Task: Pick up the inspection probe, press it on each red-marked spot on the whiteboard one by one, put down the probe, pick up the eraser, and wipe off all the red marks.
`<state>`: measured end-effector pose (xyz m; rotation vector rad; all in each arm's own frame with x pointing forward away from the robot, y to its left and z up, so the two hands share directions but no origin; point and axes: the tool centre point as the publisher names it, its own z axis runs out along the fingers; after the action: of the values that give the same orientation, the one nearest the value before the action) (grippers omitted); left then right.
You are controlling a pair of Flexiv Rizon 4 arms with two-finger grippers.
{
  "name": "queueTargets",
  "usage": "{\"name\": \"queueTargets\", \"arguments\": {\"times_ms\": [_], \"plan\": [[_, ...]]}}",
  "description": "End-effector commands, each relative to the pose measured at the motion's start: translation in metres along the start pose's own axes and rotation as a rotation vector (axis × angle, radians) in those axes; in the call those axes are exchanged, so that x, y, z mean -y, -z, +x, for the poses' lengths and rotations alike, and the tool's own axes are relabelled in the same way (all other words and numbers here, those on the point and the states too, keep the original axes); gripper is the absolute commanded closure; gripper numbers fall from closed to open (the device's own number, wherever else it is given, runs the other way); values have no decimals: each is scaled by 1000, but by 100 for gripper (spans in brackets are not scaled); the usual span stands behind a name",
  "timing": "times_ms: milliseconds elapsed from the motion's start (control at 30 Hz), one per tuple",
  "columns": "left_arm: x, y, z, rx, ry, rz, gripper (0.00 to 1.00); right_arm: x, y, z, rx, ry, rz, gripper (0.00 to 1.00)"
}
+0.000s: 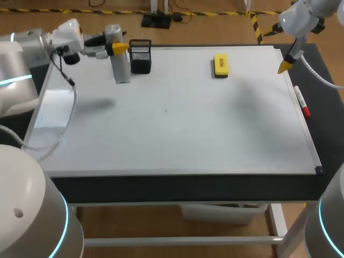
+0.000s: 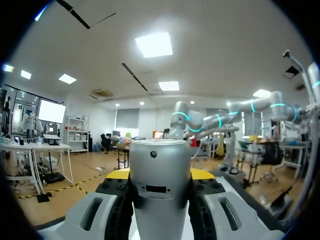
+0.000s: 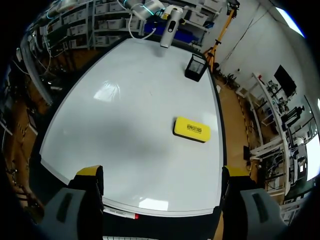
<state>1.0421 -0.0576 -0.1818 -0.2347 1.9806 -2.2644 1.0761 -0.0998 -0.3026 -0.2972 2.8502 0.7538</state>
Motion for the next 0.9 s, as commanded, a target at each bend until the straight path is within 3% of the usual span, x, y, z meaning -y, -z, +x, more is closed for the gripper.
{"name": "queueTargets", "arguments": {"times_ms": [33, 500, 700, 900], "plan": [[12, -18, -37, -105, 0, -22, 100, 0, 0, 0, -2, 1, 3, 0], [38, -58, -93, -163, -33, -14, 100, 0, 0, 0, -2, 1, 3, 0], [34, -70, -110, -182, -46, -15, 100, 0, 0, 0, -2, 1, 3, 0], [18, -76, -125, -205, -61, -22, 100, 0, 0, 0, -2, 1, 3, 0]]}}
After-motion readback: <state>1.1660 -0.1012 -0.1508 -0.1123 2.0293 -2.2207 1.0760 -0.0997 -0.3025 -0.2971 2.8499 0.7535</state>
